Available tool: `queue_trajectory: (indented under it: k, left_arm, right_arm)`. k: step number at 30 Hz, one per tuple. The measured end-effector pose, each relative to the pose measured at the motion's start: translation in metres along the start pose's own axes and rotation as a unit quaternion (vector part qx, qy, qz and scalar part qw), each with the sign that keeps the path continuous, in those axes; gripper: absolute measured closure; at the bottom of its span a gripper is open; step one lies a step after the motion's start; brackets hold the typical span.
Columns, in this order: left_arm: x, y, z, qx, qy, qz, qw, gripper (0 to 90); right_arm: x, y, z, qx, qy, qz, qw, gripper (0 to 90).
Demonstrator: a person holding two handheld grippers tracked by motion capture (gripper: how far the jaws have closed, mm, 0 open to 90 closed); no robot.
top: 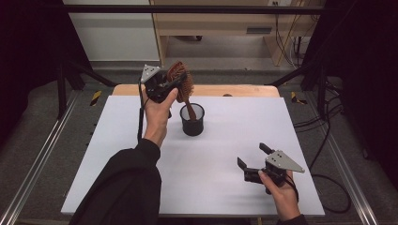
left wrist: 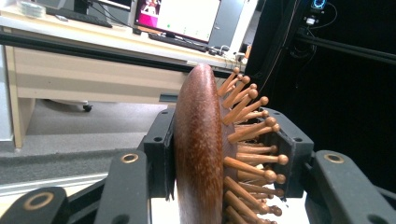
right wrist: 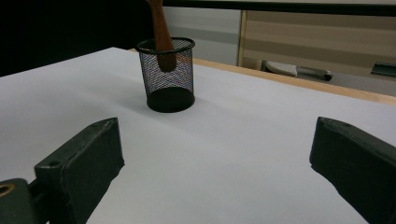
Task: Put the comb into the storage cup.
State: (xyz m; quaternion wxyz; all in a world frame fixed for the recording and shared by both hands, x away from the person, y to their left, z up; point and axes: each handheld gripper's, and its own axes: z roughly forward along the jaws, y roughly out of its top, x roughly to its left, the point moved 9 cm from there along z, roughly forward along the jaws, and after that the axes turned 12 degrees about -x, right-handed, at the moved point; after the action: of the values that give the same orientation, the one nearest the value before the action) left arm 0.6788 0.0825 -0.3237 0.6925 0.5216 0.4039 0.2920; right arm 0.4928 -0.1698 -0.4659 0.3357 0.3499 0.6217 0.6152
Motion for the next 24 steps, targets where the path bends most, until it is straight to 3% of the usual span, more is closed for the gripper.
queue_trajectory:
  k: [24]
  left_arm:
    - [0.004,-0.024,0.003,0.017,0.002,-0.003,0.9998,50.4]
  right_arm:
    - [-0.001,0.0,0.0,0.001,-0.003,0.004,1.0,2.9]
